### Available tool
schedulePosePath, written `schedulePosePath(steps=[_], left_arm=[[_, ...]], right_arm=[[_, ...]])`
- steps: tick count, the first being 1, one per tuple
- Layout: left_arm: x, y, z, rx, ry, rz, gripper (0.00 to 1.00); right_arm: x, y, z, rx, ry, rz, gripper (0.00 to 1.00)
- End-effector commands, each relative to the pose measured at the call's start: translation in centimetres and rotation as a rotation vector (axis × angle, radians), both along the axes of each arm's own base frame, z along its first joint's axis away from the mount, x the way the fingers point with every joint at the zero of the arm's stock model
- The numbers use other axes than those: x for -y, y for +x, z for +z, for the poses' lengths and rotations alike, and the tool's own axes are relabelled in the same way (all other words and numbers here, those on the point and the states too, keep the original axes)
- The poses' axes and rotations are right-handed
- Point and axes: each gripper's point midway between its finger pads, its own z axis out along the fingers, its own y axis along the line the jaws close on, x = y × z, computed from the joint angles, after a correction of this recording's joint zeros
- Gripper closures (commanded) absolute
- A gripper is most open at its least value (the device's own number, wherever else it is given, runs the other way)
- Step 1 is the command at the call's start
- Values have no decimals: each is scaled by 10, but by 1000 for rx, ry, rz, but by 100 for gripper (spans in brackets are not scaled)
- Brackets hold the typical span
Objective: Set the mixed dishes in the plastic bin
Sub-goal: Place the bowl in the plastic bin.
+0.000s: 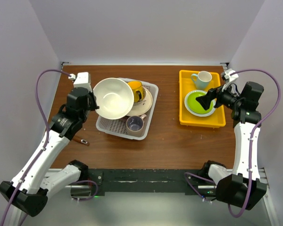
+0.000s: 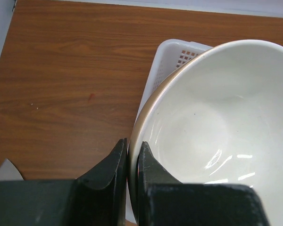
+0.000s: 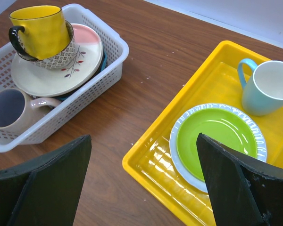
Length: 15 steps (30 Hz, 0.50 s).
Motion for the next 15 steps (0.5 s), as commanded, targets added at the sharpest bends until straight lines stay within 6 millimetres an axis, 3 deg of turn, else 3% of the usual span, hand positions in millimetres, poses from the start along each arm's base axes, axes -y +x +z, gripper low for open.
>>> schedulePosePath(steps=[1, 7, 15], left_arm=[[6, 11, 63, 227, -305, 48, 100], [-6, 13, 27, 137, -343, 118, 100], [-3, 12, -17, 29, -384, 134, 100]], right_arm=[[-1, 1, 4, 25, -3, 15, 3], [-1, 0, 5, 28, -4, 15, 3], [0, 1, 4, 26, -3, 15, 3]])
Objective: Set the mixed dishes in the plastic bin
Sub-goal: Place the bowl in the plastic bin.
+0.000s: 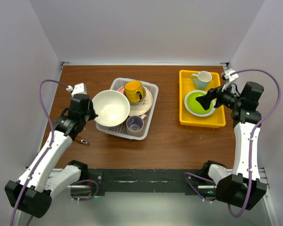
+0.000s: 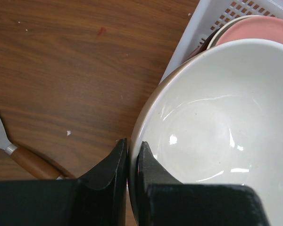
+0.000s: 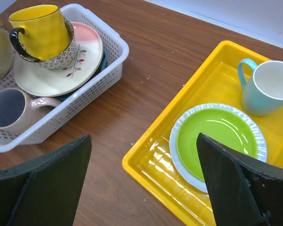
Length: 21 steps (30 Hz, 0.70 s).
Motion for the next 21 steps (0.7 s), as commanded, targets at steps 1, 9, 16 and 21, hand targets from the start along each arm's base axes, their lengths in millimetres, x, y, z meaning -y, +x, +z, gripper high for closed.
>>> schedulePosePath(steps=[1, 9, 16, 21], left_arm=[[22, 32, 60, 253, -243, 31, 100], [20, 25, 47, 218, -259, 51, 100], [14, 15, 57, 244, -267, 67, 100], [9, 9, 60, 260, -268, 84, 100]], right_arm=[[0, 0, 5, 29, -5, 13, 3], [-1, 0, 4, 28, -4, 15, 3], [0, 1, 4, 25, -3, 13, 3], [0, 2, 3, 24, -2, 13, 3]])
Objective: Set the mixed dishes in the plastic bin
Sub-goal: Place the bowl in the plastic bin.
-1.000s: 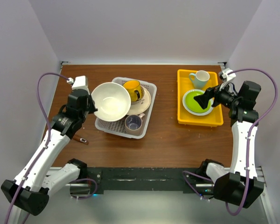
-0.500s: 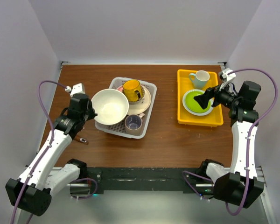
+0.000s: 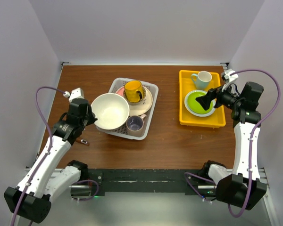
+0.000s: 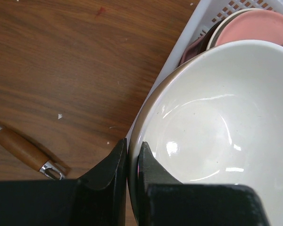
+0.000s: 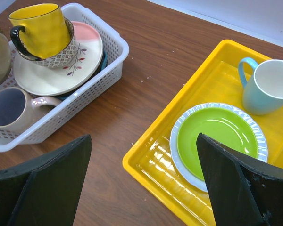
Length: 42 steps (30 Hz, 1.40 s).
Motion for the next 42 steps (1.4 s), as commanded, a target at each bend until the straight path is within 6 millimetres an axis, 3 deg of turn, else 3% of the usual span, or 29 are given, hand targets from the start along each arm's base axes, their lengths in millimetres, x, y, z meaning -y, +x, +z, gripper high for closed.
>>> schedulePosePath(steps=[1, 15, 19, 33, 35, 39, 42], left_arm=[[8, 24, 71, 275, -157, 48, 100], [8, 33, 52, 242, -143, 64, 100], [7, 30, 47, 232, -146, 69, 82], [8, 24, 37, 209, -163, 73, 66], [7, 22, 35, 204, -161, 77, 57], [4, 20, 39, 215, -166, 89, 49], [2, 17, 42, 220, -162, 99, 34]], right_arm=[[0, 2, 5, 29, -3, 14, 3], [0, 2, 5, 27, 0, 15, 3], [-1, 1, 5, 28, -1, 15, 3], [-1, 1, 6, 31, 0, 16, 3], [-1, 1, 6, 29, 0, 16, 3], [-1, 0, 6, 31, 0, 16, 3], [-1, 0, 6, 30, 2, 15, 3]])
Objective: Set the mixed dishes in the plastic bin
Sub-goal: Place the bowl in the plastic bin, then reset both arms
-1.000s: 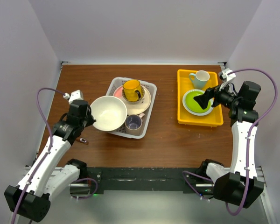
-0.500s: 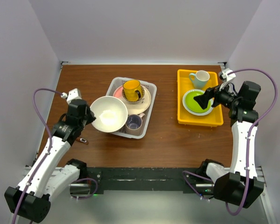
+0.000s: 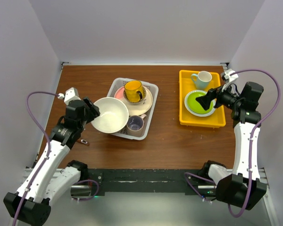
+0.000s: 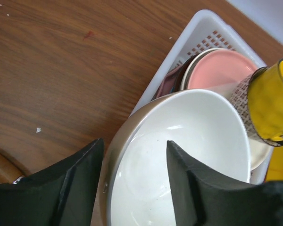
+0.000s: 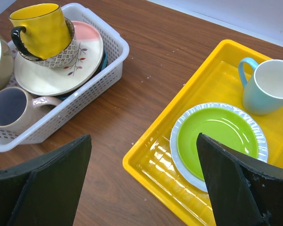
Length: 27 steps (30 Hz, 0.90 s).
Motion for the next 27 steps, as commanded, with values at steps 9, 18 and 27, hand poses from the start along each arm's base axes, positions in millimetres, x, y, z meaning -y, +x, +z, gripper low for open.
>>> schedulePosePath(steps=[9, 18, 27], left_arm=[[-1, 4, 33, 109, -49, 28, 3], [-3, 2, 52, 139, -29, 16, 0], [0, 0, 68, 169, -17, -23, 0]], right_arm=[[-1, 1, 7, 32, 1, 15, 3], [-1, 1, 6, 31, 1, 13, 3], [-1, 1, 6, 30, 2, 15, 3]])
